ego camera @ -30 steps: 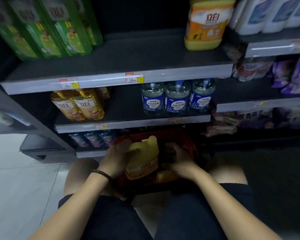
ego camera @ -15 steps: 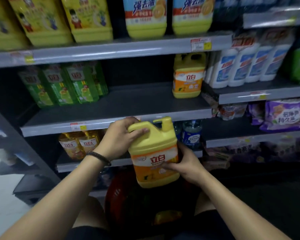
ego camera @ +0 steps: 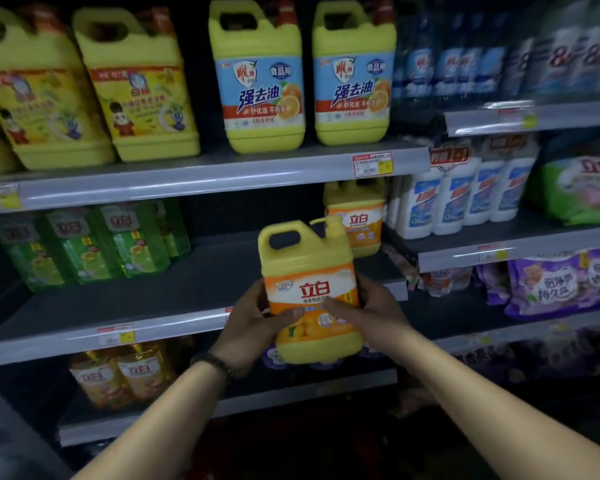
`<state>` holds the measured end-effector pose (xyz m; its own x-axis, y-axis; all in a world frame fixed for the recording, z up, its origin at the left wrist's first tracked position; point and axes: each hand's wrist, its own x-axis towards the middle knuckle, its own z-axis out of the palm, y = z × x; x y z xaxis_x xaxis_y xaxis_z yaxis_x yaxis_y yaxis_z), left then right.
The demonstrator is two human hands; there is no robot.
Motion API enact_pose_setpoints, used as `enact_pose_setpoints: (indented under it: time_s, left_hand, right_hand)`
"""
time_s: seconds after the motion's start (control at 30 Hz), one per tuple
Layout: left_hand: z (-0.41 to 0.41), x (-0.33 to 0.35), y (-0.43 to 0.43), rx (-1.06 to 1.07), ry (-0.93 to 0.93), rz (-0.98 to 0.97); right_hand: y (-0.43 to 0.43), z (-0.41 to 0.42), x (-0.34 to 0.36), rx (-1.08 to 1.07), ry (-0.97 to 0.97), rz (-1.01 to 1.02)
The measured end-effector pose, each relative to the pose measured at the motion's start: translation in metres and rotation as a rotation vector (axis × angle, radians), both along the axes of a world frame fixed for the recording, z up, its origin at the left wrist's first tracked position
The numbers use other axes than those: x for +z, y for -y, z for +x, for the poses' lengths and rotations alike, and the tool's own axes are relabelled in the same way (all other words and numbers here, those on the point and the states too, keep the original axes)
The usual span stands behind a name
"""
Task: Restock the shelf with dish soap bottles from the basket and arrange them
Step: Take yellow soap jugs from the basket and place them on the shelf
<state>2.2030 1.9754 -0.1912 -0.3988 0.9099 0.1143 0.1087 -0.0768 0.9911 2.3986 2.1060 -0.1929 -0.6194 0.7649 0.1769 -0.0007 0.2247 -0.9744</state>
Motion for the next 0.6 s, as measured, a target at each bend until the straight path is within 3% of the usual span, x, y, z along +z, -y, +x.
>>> enact_pose_setpoints:
  time_s: [0.23,0.6]
  left_hand:
    - [-0.052,0.024,-0.065,0.026,-0.006,0.054]
    - [-0.099,-0.005,-0.121,0.180,-0.280,0.091]
  right_hand:
    - [-0.068,-0.053,0.023,0.047,0.016,0.065]
    - [-0.122,-0.121,-0.004,-0.110,0.143,0.299]
